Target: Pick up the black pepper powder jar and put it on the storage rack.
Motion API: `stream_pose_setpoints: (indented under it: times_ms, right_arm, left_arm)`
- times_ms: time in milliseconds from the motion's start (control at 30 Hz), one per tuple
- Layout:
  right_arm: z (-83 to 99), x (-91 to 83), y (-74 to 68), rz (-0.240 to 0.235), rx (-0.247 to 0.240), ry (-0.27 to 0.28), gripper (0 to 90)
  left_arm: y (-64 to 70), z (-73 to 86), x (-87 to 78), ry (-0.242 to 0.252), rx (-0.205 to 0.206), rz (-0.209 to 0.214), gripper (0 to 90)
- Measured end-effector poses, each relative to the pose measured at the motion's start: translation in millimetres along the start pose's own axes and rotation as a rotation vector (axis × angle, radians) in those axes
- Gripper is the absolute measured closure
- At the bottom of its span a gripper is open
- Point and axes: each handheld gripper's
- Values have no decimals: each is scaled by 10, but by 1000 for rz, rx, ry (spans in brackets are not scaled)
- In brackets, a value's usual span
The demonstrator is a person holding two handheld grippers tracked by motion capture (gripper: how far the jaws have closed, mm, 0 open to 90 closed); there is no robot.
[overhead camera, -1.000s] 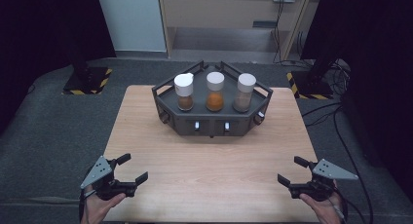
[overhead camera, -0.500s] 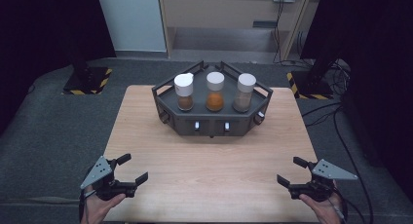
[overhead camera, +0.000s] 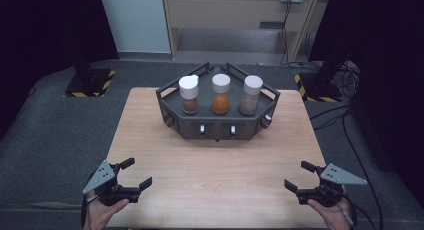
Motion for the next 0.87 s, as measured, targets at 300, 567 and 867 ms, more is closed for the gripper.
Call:
stream_pose_setpoints:
  times_ms: [300, 567, 867]
  right_arm:
    - [2, 0, 3, 0, 1, 0, 64]
    - [2, -1, 2, 0, 1, 0, 64]
    - [10, -1, 17, -4, 8, 4, 63]
  left_arm:
    - [-1, -2, 2, -2, 0, 1, 22]
    - [-3, -5, 6, -5, 3, 5, 25]
    - [-4, -5, 12, -2, -10, 0, 27]
Point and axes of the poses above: each handheld gripper's, and its own axes: x roughly forward along the jaws, z roughly out of its underside, y roughly to its right, and after that the axes turned 2 degrees about z, right-handed
